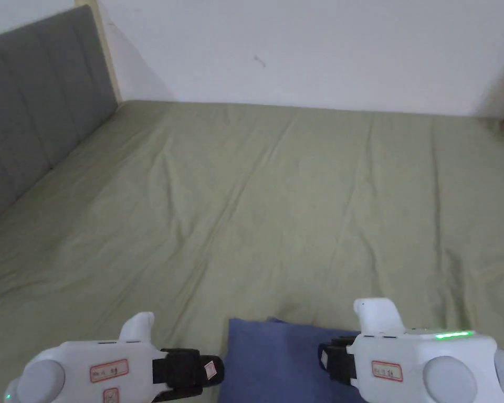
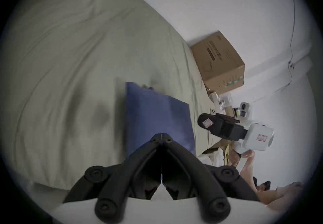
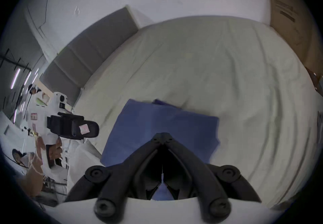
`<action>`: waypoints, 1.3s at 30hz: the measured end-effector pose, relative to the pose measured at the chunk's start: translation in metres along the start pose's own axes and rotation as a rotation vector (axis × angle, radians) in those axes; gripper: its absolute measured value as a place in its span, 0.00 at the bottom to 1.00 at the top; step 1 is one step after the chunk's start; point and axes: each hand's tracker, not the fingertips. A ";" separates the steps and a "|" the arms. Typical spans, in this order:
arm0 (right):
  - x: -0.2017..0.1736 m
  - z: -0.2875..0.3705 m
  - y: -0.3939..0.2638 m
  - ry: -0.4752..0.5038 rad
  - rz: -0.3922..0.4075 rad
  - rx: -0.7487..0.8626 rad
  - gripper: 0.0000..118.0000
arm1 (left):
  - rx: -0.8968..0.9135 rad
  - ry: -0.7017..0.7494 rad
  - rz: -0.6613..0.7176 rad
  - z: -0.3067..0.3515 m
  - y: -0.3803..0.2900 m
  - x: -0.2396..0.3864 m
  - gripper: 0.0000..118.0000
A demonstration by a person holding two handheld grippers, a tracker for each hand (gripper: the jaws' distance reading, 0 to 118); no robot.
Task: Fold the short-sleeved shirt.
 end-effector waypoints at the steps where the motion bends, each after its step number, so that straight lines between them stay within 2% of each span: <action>1: -0.001 -0.012 -0.002 -0.002 -0.006 -0.031 0.00 | 0.011 0.001 0.005 0.002 -0.002 -0.007 0.00; 3: 0.002 -0.036 -0.012 -0.054 -0.024 -0.100 0.00 | 0.026 -0.010 0.037 0.003 -0.006 -0.023 0.03; 4: 0.002 -0.042 -0.016 -0.091 -0.017 -0.117 0.00 | 0.024 -0.014 0.045 0.003 -0.007 -0.027 0.16; 5: 0.004 -0.045 -0.021 -0.070 -0.015 -0.098 0.00 | 0.016 -0.027 0.059 0.000 -0.006 -0.033 0.32; 6: 0.006 -0.043 -0.022 -0.062 -0.024 -0.090 0.00 | 0.003 -0.050 0.081 -0.005 -0.006 -0.036 0.52; 7: 0.006 -0.039 -0.020 -0.052 -0.059 -0.077 0.00 | -0.008 -0.067 0.093 -0.011 -0.005 -0.039 0.77; 8: 0.008 -0.037 -0.018 -0.048 -0.068 -0.081 0.00 | -0.015 -0.073 0.106 -0.017 -0.004 -0.041 0.90; 9: 0.009 -0.037 -0.016 -0.045 -0.072 -0.083 0.00 | -0.009 -0.088 0.121 -0.022 -0.003 -0.043 0.96; 10: 0.010 -0.037 -0.017 -0.041 -0.078 -0.084 0.00 | -0.006 -0.109 0.129 -0.029 -0.003 -0.044 0.97; 15: 0.011 -0.034 -0.019 -0.030 -0.101 -0.074 0.00 | -0.082 -0.267 0.243 -0.082 0.002 -0.049 0.97; 19: 0.012 -0.033 -0.020 -0.023 -0.106 -0.069 0.00 | -0.168 -0.363 0.262 -0.119 -0.001 -0.032 0.95; 20: 0.012 -0.033 -0.020 -0.022 -0.105 -0.069 0.00 | -0.191 -0.364 0.235 -0.127 0.000 -0.028 0.89; 21: 0.012 -0.031 -0.019 -0.023 -0.108 -0.066 0.00 | -0.187 -0.347 0.211 -0.131 0.000 -0.025 0.68; 22: 0.013 -0.029 -0.018 -0.024 -0.111 -0.062 0.00 | -0.186 -0.308 0.196 -0.133 0.000 -0.029 0.18; 23: 0.013 -0.028 -0.018 -0.029 -0.113 -0.059 0.00 | -0.202 -0.197 0.197 -0.136 -0.001 -0.033 0.18; 24: 0.013 -0.023 -0.018 -0.049 -0.116 -0.043 0.00 | -0.213 -0.176 0.209 -0.139 -0.002 -0.037 0.18; 26: 0.014 -0.012 -0.015 -0.054 -0.113 -0.019 0.00 | -0.211 -0.302 0.272 -0.129 0.002 -0.041 0.18; 29: 0.017 0.005 -0.011 -0.079 -0.132 0.038 0.00 | -0.206 -0.188 0.097 -0.105 0.021 -0.030 0.18; 31: 0.021 0.013 -0.008 -0.091 -0.152 0.061 0.00 | -0.220 -0.133 0.050 -0.082 0.039 -0.043 0.18; 34: 0.028 0.017 -0.006 -0.123 -0.167 0.079 0.00 | -0.215 0.047 -0.050 -0.032 0.081 -0.062 0.18; 39: 0.037 0.013 -0.007 -0.152 -0.220 0.082 0.00 | -0.161 0.427 -0.146 0.059 0.150 -0.098 0.18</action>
